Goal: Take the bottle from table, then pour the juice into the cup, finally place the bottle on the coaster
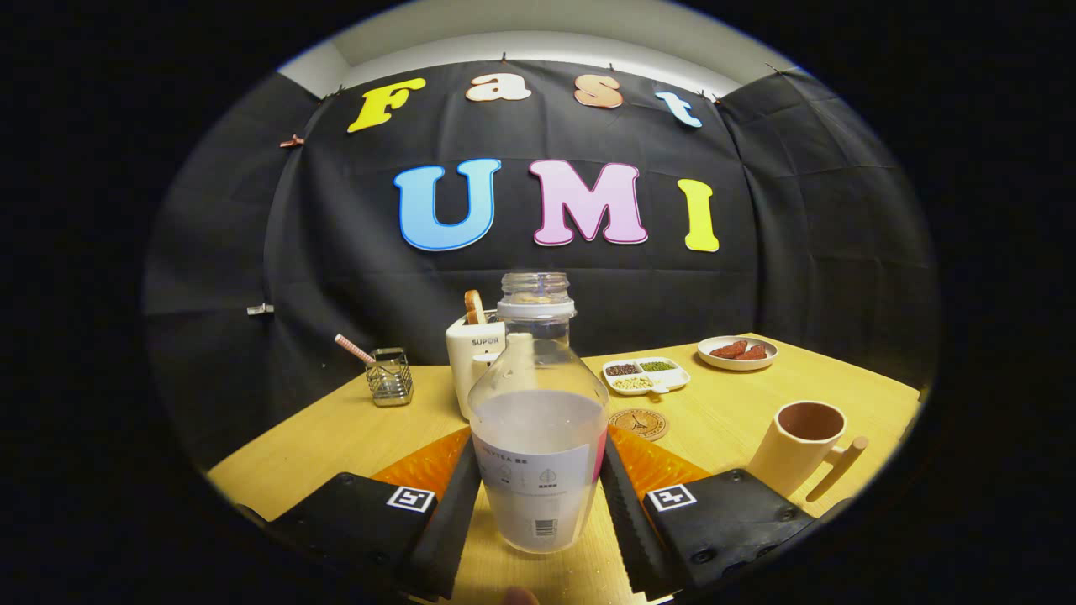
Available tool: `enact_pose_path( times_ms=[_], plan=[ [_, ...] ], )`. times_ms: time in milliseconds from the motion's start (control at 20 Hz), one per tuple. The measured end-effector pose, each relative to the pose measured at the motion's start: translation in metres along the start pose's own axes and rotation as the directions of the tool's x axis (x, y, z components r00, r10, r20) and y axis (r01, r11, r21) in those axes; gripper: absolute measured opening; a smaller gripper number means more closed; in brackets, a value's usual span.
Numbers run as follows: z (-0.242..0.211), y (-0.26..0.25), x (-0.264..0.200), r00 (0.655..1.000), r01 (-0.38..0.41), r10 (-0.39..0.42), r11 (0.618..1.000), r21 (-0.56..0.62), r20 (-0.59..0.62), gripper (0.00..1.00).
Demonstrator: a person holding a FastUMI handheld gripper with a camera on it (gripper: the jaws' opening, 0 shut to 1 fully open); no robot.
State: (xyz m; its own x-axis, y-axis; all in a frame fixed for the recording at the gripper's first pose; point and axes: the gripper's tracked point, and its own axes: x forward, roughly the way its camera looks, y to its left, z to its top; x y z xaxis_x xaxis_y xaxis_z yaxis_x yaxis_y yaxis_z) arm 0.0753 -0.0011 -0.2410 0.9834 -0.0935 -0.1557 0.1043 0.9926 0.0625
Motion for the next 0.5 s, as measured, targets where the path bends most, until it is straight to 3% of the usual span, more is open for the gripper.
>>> enact_pose_path(
  times_ms=[200, 500],
  plan=[
    [0.019, -0.010, -0.013, 0.999, -0.009, 0.014, 0.992, 0.127, -0.036, 0.76],
    [0.020, -0.022, -0.023, 0.993, 0.005, 0.031, 0.951, 0.309, -0.112, 0.76]
  ],
)
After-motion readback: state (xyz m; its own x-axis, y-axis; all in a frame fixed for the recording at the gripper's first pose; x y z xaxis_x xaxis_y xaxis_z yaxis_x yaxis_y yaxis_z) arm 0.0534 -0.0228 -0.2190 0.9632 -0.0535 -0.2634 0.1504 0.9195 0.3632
